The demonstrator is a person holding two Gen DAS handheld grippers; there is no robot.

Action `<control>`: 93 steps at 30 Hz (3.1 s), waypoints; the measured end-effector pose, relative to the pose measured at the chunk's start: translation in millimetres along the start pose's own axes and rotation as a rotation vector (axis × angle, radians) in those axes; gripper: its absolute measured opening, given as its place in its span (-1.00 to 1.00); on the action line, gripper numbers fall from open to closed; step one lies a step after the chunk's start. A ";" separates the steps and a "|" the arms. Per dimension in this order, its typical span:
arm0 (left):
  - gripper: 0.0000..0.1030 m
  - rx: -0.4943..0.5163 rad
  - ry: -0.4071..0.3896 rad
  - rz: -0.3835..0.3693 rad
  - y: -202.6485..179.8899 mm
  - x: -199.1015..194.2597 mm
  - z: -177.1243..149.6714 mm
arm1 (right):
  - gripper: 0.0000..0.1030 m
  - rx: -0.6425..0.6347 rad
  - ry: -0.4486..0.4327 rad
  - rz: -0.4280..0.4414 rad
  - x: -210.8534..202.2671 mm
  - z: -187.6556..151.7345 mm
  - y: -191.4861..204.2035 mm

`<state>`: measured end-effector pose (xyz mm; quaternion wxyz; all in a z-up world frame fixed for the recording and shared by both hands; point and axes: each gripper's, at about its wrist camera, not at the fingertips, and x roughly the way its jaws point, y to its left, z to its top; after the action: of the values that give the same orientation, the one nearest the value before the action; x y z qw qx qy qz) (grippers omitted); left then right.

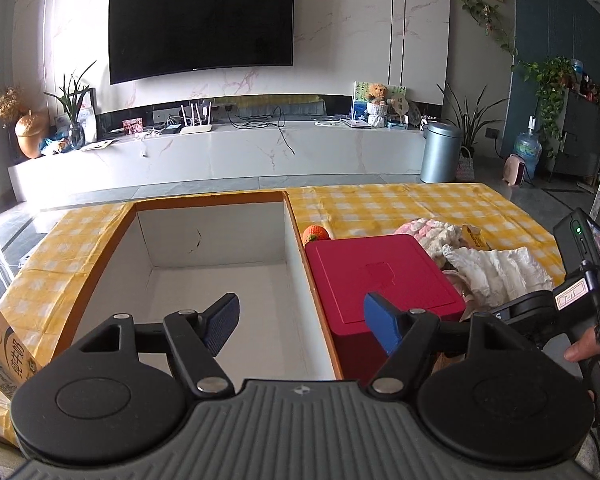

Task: Organize soft objects
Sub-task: 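Reach the right gripper to the pile and grasp the clear ribboned plastic bag, then grasp the white cloth with the left gripper while the right gripper holds the plastic bag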

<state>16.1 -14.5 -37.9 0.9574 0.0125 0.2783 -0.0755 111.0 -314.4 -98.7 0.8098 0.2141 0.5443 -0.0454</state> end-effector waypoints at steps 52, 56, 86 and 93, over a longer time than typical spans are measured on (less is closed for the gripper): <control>0.71 0.137 0.050 0.021 -31.1 -1.7 4.9 | 0.04 0.105 -0.016 0.618 -133.1 -31.2 -61.5; 0.71 0.143 0.073 0.009 -39.1 3.6 8.3 | 0.04 -0.125 -0.156 0.190 -164.5 -42.0 -50.2; 0.75 0.162 0.359 -0.313 -165.9 109.0 29.0 | 0.04 0.043 -0.502 -0.139 -163.9 -75.7 -99.4; 0.76 0.172 0.406 -0.344 -171.6 141.7 43.2 | 0.05 0.127 -0.556 -0.156 -168.2 -86.0 -109.2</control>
<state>131.2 -206.5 -74.0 0.8506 0.0612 0.4551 -0.2564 -64.5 -405.9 -6.8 0.9070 0.2011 0.3123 -0.1983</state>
